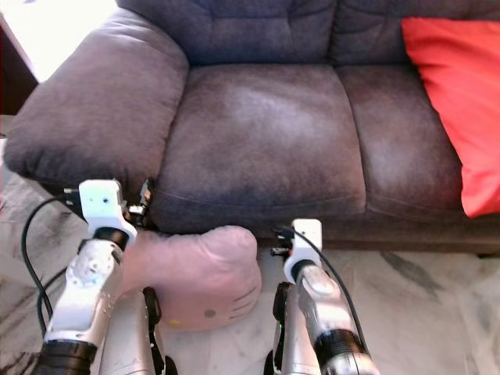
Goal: Move the pillow to the sofa from floor
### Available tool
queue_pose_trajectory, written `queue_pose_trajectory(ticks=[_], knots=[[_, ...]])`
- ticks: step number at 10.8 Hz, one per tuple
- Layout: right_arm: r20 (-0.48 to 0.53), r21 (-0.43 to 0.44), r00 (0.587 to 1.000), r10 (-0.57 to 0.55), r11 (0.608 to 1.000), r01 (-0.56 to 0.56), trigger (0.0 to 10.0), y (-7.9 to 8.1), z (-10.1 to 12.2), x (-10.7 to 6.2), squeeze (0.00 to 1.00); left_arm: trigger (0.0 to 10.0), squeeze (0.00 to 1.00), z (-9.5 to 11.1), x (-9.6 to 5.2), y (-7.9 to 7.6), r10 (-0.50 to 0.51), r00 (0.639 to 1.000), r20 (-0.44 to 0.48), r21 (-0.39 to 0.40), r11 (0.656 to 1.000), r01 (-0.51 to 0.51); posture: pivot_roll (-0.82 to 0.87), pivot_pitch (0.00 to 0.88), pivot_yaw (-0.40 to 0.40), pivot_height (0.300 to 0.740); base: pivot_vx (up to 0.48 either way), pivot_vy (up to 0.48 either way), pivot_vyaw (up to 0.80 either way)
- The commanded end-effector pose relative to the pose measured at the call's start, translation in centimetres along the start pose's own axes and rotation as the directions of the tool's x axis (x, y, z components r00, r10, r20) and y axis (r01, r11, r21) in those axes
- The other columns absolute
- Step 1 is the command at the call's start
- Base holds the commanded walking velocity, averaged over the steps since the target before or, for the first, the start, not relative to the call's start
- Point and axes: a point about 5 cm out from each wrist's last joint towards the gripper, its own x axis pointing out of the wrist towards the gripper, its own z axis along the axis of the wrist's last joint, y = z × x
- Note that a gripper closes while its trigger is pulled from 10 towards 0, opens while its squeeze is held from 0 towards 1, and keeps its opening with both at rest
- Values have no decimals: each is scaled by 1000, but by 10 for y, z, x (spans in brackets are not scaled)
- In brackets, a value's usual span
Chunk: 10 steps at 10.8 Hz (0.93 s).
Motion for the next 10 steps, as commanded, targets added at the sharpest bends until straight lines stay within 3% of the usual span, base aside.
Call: queue_pose_trajectory(ticks=[1,3,4,5,6,8,9,10], knots=[[-32,40,999,13,999,-11,10000,1,-5,1,1000,10000,0,-3,0,6,11,1000,-28,-21,1000,-11,175,228,-7,492,0,0,0],[-80,131,995,60,990,-49,10000,8,-6,7,1000,10000,0,2,2,9,2,1000,-28,-38,999,-3,191,252,6,492,0,0,0],[-122,109,988,98,990,-85,10000,14,-6,10,855,10000,0,5,6,14,11,1000,-28,-51,999,-12,198,264,12,492,0,0,0],[-132,47,982,134,991,-129,10000,18,-5,11,0,10000,0,8,6,19,27,999,-30,-72,997,-29,206,271,16,492,0,0,0],[-98,-49,979,178,982,-183,10000,21,2,13,0,10000,0,10,7,24,43,999,-31,-98,994,-46,211,285,23,492,0,0,0],[-112,-62,968,223,971,-230,10000,24,8,15,0,10000,0,12,5,26,42,999,-34,-98,994,-45,216,305,22,492,0,0,0],[-81,-13,976,203,979,-205,10000,20,17,17,1000,10000,0,12,5,26,43,998,-40,-108,993,-47,220,318,24,492,0,0,0],[-80,-9,988,136,991,-137,10000,11,20,17,1000,10000,0,11,5,25,44,998,-50,-123,991,-50,221,324,27,492,0,0,0]])
